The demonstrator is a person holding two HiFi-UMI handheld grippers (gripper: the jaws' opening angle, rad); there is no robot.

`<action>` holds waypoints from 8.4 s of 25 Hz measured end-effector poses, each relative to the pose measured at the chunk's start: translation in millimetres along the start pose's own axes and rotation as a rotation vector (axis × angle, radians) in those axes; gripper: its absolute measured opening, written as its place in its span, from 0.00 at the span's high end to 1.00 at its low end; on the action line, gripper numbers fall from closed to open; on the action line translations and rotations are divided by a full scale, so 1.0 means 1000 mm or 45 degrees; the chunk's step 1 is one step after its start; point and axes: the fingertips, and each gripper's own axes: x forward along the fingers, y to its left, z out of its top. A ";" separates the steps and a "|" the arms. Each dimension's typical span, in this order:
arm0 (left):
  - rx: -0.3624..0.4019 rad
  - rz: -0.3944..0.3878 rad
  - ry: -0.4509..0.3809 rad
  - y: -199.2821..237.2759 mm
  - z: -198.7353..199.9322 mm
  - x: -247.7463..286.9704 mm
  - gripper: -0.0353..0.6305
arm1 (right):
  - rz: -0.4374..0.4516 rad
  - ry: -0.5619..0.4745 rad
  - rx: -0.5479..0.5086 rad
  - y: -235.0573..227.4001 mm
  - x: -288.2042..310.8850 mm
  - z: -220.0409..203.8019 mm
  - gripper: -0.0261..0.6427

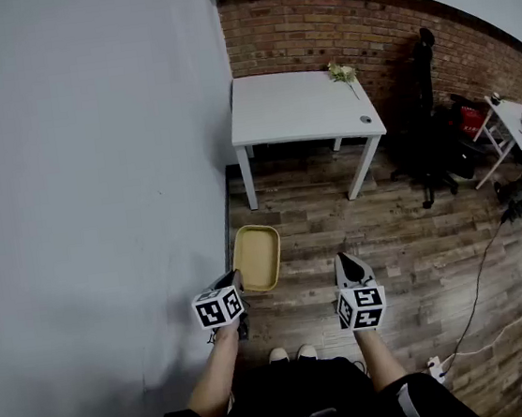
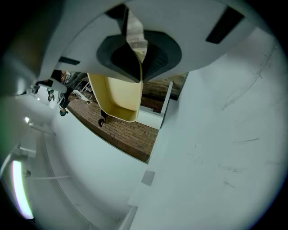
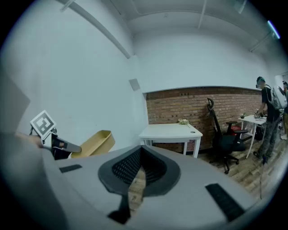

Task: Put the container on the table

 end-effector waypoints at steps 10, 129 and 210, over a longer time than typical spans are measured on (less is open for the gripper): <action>-0.004 0.024 -0.002 -0.007 -0.012 -0.002 0.91 | -0.067 -0.140 0.022 -0.020 -0.017 0.005 0.92; -0.133 0.100 0.113 0.095 0.360 0.535 0.91 | 0.109 0.051 0.040 -0.203 0.606 0.175 0.92; -0.243 0.212 0.309 0.212 0.518 0.852 0.91 | 0.145 0.305 0.009 -0.238 0.912 0.214 0.92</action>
